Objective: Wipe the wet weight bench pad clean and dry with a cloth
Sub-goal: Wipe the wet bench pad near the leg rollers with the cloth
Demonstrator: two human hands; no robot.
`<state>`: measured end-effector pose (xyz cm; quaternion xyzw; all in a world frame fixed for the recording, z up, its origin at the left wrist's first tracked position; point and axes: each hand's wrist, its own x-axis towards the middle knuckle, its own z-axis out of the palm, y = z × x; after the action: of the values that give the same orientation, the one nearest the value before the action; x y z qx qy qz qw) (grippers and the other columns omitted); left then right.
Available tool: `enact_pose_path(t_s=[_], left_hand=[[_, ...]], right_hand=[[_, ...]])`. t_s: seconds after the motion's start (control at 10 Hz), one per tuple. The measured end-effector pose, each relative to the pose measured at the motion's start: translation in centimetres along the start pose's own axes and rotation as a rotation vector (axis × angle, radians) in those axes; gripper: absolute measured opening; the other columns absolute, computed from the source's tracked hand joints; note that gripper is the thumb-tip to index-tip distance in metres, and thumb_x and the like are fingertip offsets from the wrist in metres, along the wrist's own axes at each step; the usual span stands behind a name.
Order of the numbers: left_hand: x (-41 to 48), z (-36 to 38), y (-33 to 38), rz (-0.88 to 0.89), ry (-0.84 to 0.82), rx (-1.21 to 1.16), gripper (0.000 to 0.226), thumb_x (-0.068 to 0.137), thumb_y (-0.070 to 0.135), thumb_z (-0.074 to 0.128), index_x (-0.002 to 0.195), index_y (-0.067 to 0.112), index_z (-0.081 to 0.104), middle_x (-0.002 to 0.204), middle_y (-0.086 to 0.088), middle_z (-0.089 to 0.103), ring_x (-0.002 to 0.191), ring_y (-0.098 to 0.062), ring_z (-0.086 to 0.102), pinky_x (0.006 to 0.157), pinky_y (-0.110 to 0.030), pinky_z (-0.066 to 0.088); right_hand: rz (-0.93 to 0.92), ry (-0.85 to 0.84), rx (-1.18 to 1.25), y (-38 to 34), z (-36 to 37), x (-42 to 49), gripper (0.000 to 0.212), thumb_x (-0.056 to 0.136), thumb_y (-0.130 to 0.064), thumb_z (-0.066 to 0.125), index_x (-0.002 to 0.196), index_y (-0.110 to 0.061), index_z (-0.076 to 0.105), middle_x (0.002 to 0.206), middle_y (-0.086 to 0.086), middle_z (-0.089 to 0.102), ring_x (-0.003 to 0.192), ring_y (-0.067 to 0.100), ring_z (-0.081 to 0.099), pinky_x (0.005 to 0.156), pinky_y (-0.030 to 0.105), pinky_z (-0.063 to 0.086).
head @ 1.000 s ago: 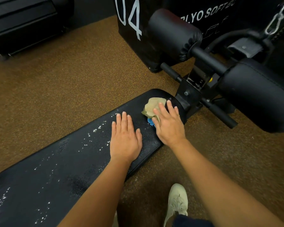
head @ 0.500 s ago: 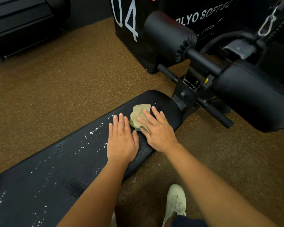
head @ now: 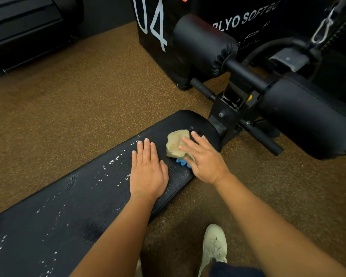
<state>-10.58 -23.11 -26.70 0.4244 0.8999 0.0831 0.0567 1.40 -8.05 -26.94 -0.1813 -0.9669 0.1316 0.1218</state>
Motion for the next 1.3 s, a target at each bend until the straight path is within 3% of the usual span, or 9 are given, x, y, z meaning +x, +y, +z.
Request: enact_pose_path(t_s=[0.1, 0.3, 0.5, 0.7, 0.9, 1.0, 1.1, 1.2, 1.3], left_hand=[[0.1, 0.1, 0.0, -0.005, -0.006, 0.001, 0.075, 0.088, 0.041, -0.002, 0.151, 0.003, 0.010, 0.160, -0.013, 0.002, 0.148, -0.027, -0.006, 0.119, -0.041, -0.003], [-0.1, 0.0, -0.1, 0.012, 0.002, -0.016, 0.074, 0.089, 0.041, 0.002, 0.150, 0.001, 0.014, 0.160, -0.015, 0.006, 0.148, -0.029, -0.003, 0.120, -0.043, 0.001], [0.0, 0.1, 0.0, 0.006, 0.011, -0.007, 0.074, 0.089, 0.040, 0.003, 0.150, 0.001, 0.015, 0.159, -0.015, 0.007, 0.148, -0.029, -0.002, 0.119, -0.043, 0.000], [0.0, 0.0, 0.0, 0.011, 0.007, -0.009, 0.073, 0.090, 0.041, 0.004, 0.150, 0.001, 0.017, 0.159, -0.016, 0.009, 0.148, -0.030, 0.000, 0.120, -0.044, 0.002], [0.0, 0.0, -0.1, 0.008, 0.009, -0.005, 0.075, 0.089, 0.041, 0.002, 0.150, 0.001, 0.015, 0.159, -0.015, 0.007, 0.148, -0.029, -0.002, 0.120, -0.043, 0.001], [0.0, 0.0, 0.0, 0.005, 0.006, -0.008, 0.075, 0.089, 0.041, 0.002, 0.150, 0.001, 0.016, 0.159, -0.016, 0.007, 0.148, -0.030, -0.001, 0.120, -0.044, 0.003], [-0.1, -0.1, 0.0, 0.004, -0.010, -0.010, 0.075, 0.088, 0.042, 0.000, 0.151, 0.002, 0.012, 0.160, -0.014, 0.004, 0.148, -0.028, -0.004, 0.120, -0.042, 0.000], [0.0, 0.0, 0.0, 0.000, -0.007, -0.010, 0.074, 0.089, 0.042, 0.000, 0.151, 0.003, 0.012, 0.160, -0.014, 0.004, 0.148, -0.028, -0.004, 0.120, -0.042, 0.000], [0.0, 0.1, 0.0, -0.001, 0.006, 0.004, 0.074, 0.090, 0.041, 0.001, 0.150, 0.002, 0.014, 0.160, -0.015, 0.006, 0.148, -0.029, -0.002, 0.120, -0.044, 0.002]], right_hand=[[0.148, 0.017, -0.020, -1.5, 0.0, 1.5, 0.047, 0.091, -0.037, 0.035, 0.118, -0.014, 0.065, 0.135, 0.006, 0.055, 0.134, 0.036, 0.039, 0.108, 0.056, 0.033], [-0.090, 0.059, 0.039, -0.7, 0.9, -1.3, 0.038, 0.093, -0.033, 0.045, 0.124, -0.018, 0.062, 0.140, 0.002, 0.051, 0.137, 0.029, 0.036, 0.114, 0.047, 0.026], [0.107, 0.098, -0.023, -1.3, 0.6, 0.6, 0.041, 0.092, -0.034, 0.043, 0.118, -0.013, 0.066, 0.134, 0.007, 0.056, 0.132, 0.036, 0.041, 0.106, 0.057, 0.035], [-0.099, 0.122, 0.014, 0.5, 0.8, -2.0, 0.036, 0.091, -0.030, 0.052, 0.122, -0.016, 0.064, 0.138, 0.004, 0.053, 0.135, 0.030, 0.039, 0.111, 0.051, 0.031], [0.104, 0.162, -0.081, -1.9, 1.3, 0.0, 0.039, 0.090, -0.032, 0.048, 0.116, -0.010, 0.067, 0.132, 0.013, 0.057, 0.130, 0.040, 0.042, 0.107, 0.057, 0.033], [-0.064, 0.197, -0.024, -1.6, 1.8, -2.4, 0.037, 0.088, -0.028, 0.054, 0.119, -0.012, 0.066, 0.136, 0.010, 0.055, 0.132, 0.036, 0.041, 0.111, 0.052, 0.030], [0.002, 0.223, -0.018, 1.0, 1.4, -3.3, 0.039, 0.087, -0.025, 0.052, 0.122, -0.010, 0.063, 0.136, 0.009, 0.054, 0.133, 0.035, 0.040, 0.110, 0.055, 0.031], [0.269, 0.219, -0.044, 0.8, 1.0, -1.4, 0.041, 0.090, -0.028, 0.046, 0.122, -0.009, 0.062, 0.135, 0.012, 0.054, 0.133, 0.042, 0.037, 0.105, 0.061, 0.033], [0.207, 0.215, -0.038, -1.7, 2.0, -1.6, 0.044, 0.086, -0.028, 0.048, 0.124, -0.011, 0.062, 0.139, 0.012, 0.051, 0.134, 0.042, 0.035, 0.109, 0.060, 0.028]])
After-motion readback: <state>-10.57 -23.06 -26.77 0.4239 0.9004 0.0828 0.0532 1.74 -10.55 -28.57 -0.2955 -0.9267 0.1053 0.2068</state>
